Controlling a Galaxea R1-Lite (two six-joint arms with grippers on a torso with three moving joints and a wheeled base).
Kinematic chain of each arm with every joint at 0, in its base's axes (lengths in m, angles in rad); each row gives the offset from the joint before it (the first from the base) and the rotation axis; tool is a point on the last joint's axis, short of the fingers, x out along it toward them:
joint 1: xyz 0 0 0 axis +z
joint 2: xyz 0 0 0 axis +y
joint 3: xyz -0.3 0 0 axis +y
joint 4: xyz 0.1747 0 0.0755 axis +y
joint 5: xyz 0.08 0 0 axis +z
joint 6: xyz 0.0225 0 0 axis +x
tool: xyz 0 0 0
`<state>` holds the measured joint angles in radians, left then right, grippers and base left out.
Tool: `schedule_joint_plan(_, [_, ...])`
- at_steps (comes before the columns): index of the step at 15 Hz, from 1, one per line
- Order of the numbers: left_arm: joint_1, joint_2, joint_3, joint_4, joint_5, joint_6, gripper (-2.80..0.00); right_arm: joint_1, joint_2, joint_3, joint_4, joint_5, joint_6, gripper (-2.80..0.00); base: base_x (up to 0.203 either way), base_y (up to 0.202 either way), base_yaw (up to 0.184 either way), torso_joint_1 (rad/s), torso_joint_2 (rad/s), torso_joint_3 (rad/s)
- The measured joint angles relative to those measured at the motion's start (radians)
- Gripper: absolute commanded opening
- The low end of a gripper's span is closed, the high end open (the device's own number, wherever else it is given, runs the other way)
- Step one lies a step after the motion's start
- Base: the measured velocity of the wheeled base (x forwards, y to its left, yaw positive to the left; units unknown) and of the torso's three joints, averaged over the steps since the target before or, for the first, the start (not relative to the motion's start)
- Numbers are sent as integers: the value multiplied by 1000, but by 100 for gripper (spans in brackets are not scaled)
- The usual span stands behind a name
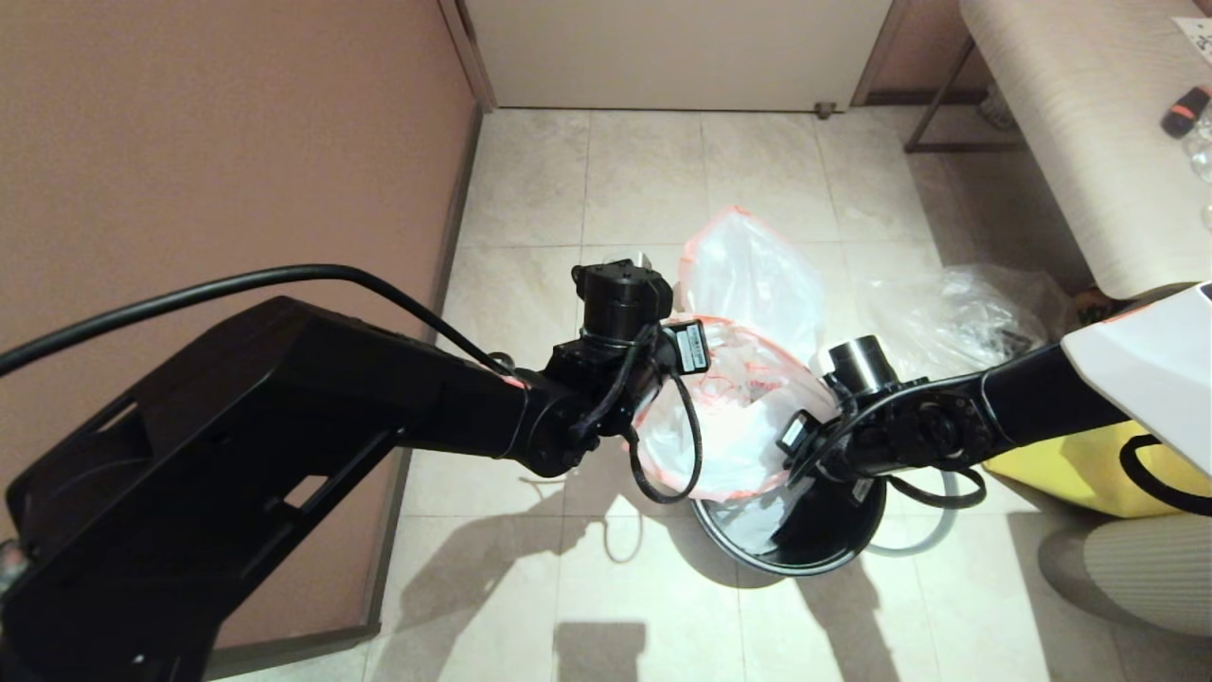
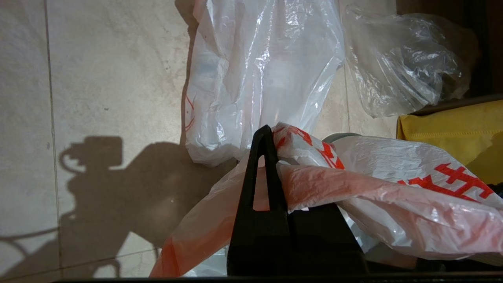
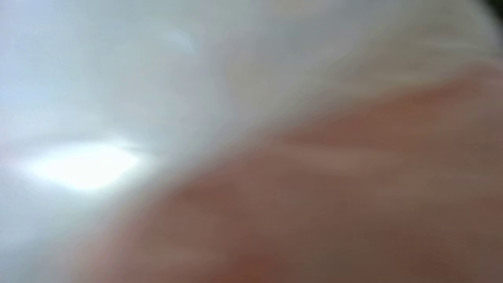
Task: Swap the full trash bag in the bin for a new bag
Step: Put the new garbage bag on the trash can
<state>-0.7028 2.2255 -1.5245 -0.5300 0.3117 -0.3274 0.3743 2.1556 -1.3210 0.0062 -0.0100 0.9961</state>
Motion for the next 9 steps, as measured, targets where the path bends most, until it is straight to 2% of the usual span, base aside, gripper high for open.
schedule_joint_plan(2, [9, 6, -7, 4, 2, 3, -280, -23, -46, 9, 136, 8, 0, -280, 0, 0, 0, 0, 0, 0])
schedule_joint_plan(6, [8, 23, -27, 44, 18, 5, -280, -174, -128, 42, 372, 94, -40, -280, 0, 0, 0, 0, 0, 0])
schedule_joint_plan(9, [-11, 59, -18, 56, 20, 17, -280, -232, -91, 68, 408, 119, -90, -280, 0, 0, 0, 0, 0, 0])
